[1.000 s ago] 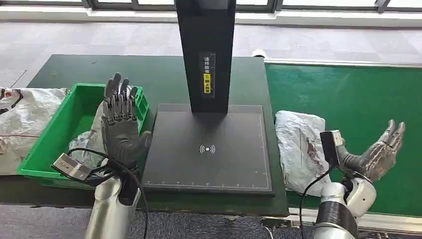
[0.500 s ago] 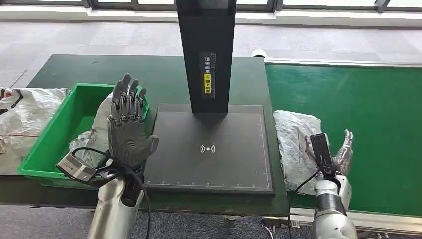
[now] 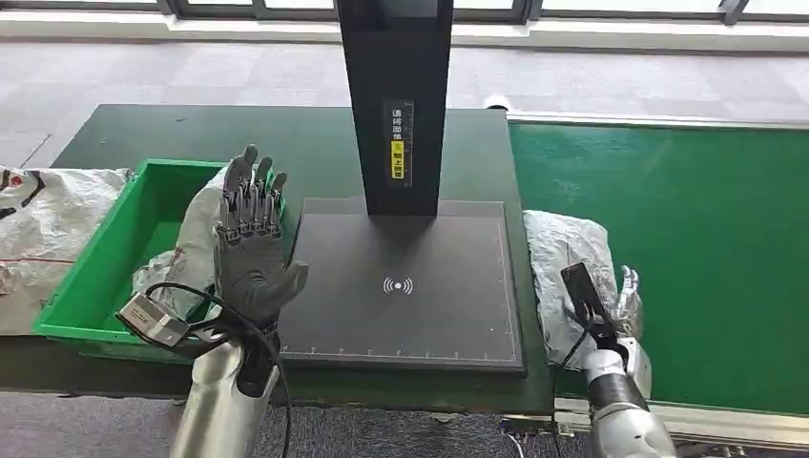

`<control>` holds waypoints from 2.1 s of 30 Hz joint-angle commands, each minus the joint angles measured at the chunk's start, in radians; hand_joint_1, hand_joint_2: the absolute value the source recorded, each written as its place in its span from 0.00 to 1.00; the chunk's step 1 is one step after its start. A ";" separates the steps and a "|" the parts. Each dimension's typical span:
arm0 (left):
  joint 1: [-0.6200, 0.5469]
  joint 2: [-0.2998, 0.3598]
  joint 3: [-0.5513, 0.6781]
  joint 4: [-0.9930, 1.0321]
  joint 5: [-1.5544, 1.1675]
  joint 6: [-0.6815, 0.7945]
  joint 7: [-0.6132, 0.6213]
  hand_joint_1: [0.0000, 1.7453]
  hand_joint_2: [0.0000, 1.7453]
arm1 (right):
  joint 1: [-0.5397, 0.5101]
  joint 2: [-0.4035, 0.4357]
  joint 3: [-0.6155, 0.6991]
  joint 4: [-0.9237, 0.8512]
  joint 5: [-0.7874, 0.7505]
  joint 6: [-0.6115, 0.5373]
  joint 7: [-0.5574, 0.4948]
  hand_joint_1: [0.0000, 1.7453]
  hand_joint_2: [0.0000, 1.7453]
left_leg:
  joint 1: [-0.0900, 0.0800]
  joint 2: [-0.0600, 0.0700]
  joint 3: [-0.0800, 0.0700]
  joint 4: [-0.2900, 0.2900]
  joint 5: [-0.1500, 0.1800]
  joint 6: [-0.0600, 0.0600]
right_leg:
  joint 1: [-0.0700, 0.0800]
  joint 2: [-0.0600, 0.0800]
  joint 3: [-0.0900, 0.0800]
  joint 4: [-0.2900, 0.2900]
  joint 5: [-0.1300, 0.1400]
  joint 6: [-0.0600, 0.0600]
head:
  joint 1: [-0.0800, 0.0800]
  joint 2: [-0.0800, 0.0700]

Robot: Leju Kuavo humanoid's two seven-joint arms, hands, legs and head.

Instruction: Moved the parcel from conveyor to table for the left to box.

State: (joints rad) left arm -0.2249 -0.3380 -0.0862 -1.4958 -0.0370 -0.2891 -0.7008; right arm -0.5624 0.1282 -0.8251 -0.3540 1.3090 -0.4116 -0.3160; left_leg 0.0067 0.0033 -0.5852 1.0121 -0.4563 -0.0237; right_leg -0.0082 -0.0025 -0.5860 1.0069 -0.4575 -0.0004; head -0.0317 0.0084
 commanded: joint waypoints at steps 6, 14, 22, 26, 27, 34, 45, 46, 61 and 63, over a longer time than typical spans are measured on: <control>0.015 0.017 -0.079 0.067 -0.014 0.026 0.003 0.00 1.00 | 0.005 -0.027 0.207 0.091 0.140 0.110 0.230 0.00 1.00 | 0.000 -0.002 0.003 -0.003 0.001 0.001 | 0.000 -0.001 0.003 -0.003 0.000 0.000 | 0.000 0.000; 0.015 0.017 -0.079 0.067 -0.014 0.026 0.003 0.00 1.00 | 0.005 -0.027 0.207 0.091 0.140 0.110 0.230 0.00 1.00 | 0.000 -0.001 0.001 -0.001 0.000 0.000 | 0.000 0.000 0.001 -0.001 0.000 0.000 | 0.000 0.000; 0.039 0.021 -0.067 0.061 -0.022 0.049 0.003 0.00 1.00 | 0.001 -0.008 0.220 0.075 0.130 0.117 0.202 1.00 1.00 | -0.001 0.000 0.002 -0.002 0.000 0.001 | 0.000 0.001 0.002 -0.002 0.000 0.000 | 0.000 0.000; 0.055 0.023 -0.064 0.047 -0.030 0.062 0.003 0.00 1.00 | -0.009 0.008 0.203 0.045 0.079 0.013 0.114 1.00 1.00 | -0.001 0.002 0.003 -0.003 0.000 0.001 | 0.000 0.002 0.003 -0.003 0.001 0.000 | 0.000 0.000; 0.059 0.023 -0.064 0.045 -0.032 0.065 0.003 0.00 1.00 | -0.012 0.011 0.196 0.044 0.060 -0.007 0.084 1.00 1.00 | -0.001 0.001 0.002 -0.001 0.000 0.000 | 0.000 0.002 0.002 -0.001 0.000 0.000 | 0.000 0.000; 0.060 0.024 -0.056 0.051 -0.036 0.080 0.003 0.00 1.00 | -0.013 0.033 0.194 -0.018 -0.059 -0.192 -0.078 1.00 1.00 | -0.001 0.001 0.002 -0.002 0.000 0.001 | 0.000 0.002 0.001 -0.002 0.001 0.000 | 0.000 0.000; 0.051 0.025 -0.031 0.067 -0.022 0.097 0.003 0.00 1.00 | 0.177 0.221 0.246 -0.682 -0.251 -0.287 -0.382 1.00 1.00 | -0.001 0.000 -0.003 -0.001 0.000 0.000 | -0.001 0.000 -0.003 0.000 -0.001 0.000 | 0.000 0.000; 0.052 0.027 -0.032 0.067 -0.022 0.100 0.003 0.00 1.00 | 0.225 0.221 0.311 -0.787 -0.289 -0.287 -0.382 1.00 1.00 | -0.001 0.000 -0.003 -0.001 0.000 0.000 | -0.001 0.000 -0.004 0.000 0.000 0.000 | 0.000 0.000; 0.079 0.005 0.000 0.051 -0.051 0.065 0.003 0.00 1.00 | 0.363 0.203 0.720 -1.046 -0.266 -0.287 -0.246 1.00 1.00 | -0.001 0.004 -0.002 -0.002 -0.001 0.001 | -0.001 0.004 -0.002 -0.001 0.000 0.001 | 0.000 0.000; 0.031 0.037 -0.045 0.097 -0.009 0.116 0.003 0.00 1.00 | 0.370 0.221 0.765 -0.987 -0.254 -0.287 -0.233 1.00 1.00 | 0.000 0.006 0.000 -0.002 -0.001 0.001 | 0.000 0.006 -0.002 -0.002 0.001 0.001 | 0.000 0.000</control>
State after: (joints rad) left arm -0.1910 -0.3296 -0.0904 -1.4546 -0.0671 -0.1968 -0.7008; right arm -0.2070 0.3483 -0.3065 -1.3412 1.0127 -0.6973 -0.6422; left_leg 0.0067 0.0032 -0.5892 1.0120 -0.4564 -0.0238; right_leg -0.0082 -0.0028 -0.5894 1.0071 -0.4577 -0.0001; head -0.0317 0.0084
